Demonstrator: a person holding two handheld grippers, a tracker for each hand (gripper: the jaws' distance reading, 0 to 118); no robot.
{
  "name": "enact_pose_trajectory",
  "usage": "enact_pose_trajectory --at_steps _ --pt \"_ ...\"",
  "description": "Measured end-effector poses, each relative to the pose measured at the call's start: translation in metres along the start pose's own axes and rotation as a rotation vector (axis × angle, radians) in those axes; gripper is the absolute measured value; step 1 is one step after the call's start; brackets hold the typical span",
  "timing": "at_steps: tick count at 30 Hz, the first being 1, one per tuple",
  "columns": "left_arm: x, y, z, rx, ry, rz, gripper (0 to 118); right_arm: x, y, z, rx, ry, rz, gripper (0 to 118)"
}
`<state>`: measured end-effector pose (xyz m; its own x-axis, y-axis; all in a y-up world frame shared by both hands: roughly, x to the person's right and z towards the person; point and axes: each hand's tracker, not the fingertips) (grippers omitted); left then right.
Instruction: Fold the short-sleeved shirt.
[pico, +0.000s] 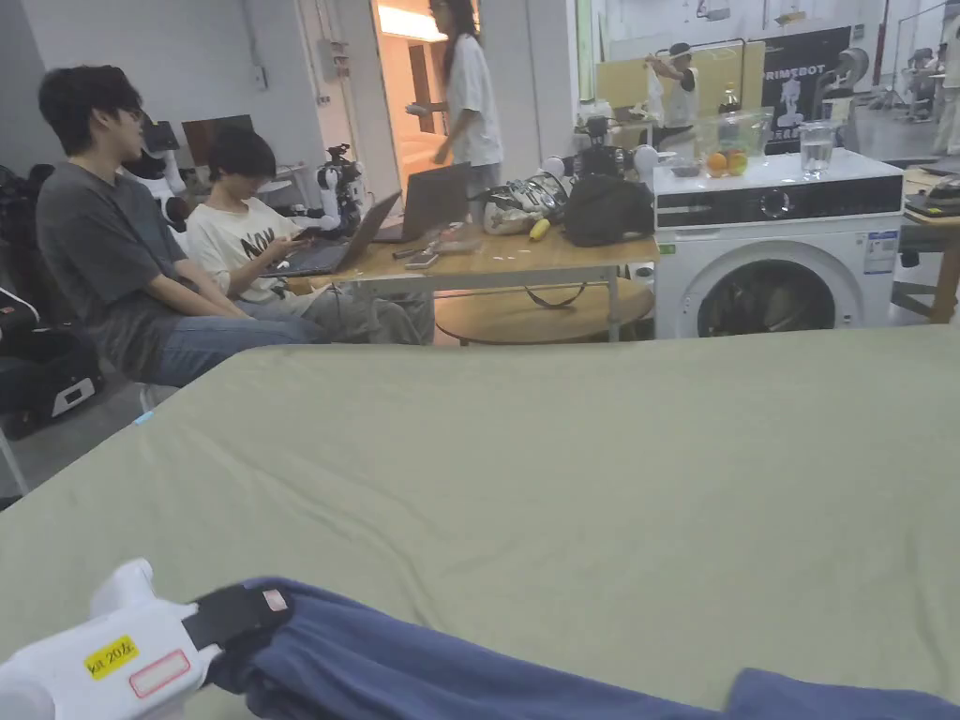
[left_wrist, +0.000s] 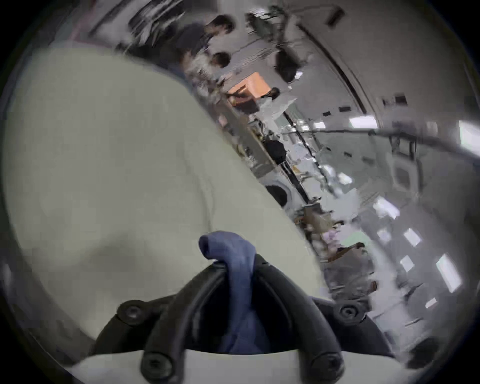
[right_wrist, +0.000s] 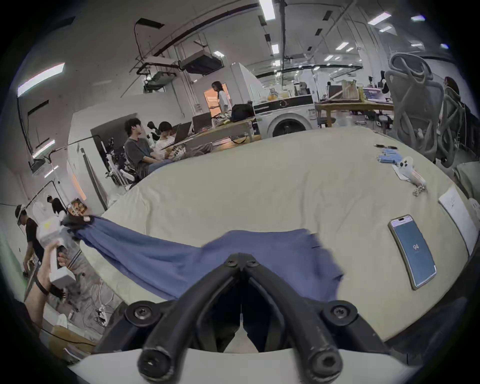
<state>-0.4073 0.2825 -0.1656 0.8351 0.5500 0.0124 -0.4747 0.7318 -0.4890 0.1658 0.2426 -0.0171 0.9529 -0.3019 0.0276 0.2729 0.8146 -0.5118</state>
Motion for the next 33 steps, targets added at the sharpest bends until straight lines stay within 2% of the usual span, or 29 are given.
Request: enact_pose_trajectory --at_steps 2,3,6,9,12,13,16,17,19,20,21,22,23,26,28,29,31,33 --pt "0.031 -0.008 -0.007 -0.013 0.013 -0.141 6 0.000 -0.001 -0.001 -0.005 0.002 -0.010 0" --pt "0.050 -0.021 -0.015 -0.044 -0.055 -0.193 6 -0.001 -0.001 -0.002 -0.010 0.004 -0.011 0" --pt "0.099 -0.076 -0.051 -0.161 -0.127 -0.302 6 -0.008 -0.001 0.001 -0.016 0.003 -0.003 0" --pt "0.133 -0.139 -0.094 -0.322 -0.163 -0.394 6 -0.012 -0.002 0.012 -0.007 0.019 -0.004 0" --pt "0.152 -0.169 -0.120 -0.332 -0.203 -0.379 6 -0.011 -0.004 0.020 -0.017 0.033 -0.008 0" --pt "0.158 -0.166 -0.118 -0.361 -0.236 -0.363 9 -0.010 -0.005 0.023 -0.024 0.024 0.010 0" --pt "0.156 -0.139 -0.098 -0.312 -0.498 -0.243 49 -0.003 -0.006 0.024 -0.026 -0.004 0.032 0" --pt "0.156 -0.126 -0.090 -0.260 -0.496 -0.243 50 0.001 -0.006 0.023 -0.029 -0.003 0.018 0" --pt "0.146 -0.105 -0.078 -0.165 -0.384 -0.261 49 0.009 -0.006 0.020 -0.034 0.003 -0.024 0" --pt "0.138 -0.100 -0.078 -0.153 -0.327 -0.247 48 0.011 -0.007 0.018 -0.035 0.003 -0.039 0" --pt "0.134 -0.099 -0.084 -0.142 -0.305 -0.230 41 0.013 -0.008 0.017 -0.036 0.008 -0.054 0" --pt "0.128 -0.103 -0.089 -0.182 -0.299 -0.226 19 0.014 -0.009 0.016 -0.037 0.013 -0.070 0" --pt "0.125 -0.115 -0.097 -0.238 -0.288 -0.213 3 0.014 -0.011 0.015 -0.039 0.015 -0.078 0" --pt "0.130 -0.165 -0.144 -0.529 -0.361 -0.212 2 0.012 -0.015 0.012 -0.051 0.025 -0.088 0" --pt "0.136 -0.208 -0.172 -0.727 -0.344 -0.261 1 0.009 -0.018 0.012 -0.062 0.026 -0.085 0" --pt "0.140 -0.223 -0.178 -0.740 -0.357 -0.271 0 0.007 -0.019 0.014 -0.066 0.024 -0.080 0" --pt "0.141 -0.212 -0.159 -0.597 -0.361 -0.240 0 0.006 -0.020 0.017 -0.065 0.023 -0.063 0" --pt "0.138 -0.202 -0.151 -0.629 -0.373 -0.260 0 0.008 -0.021 0.014 -0.070 0.022 -0.056 0"
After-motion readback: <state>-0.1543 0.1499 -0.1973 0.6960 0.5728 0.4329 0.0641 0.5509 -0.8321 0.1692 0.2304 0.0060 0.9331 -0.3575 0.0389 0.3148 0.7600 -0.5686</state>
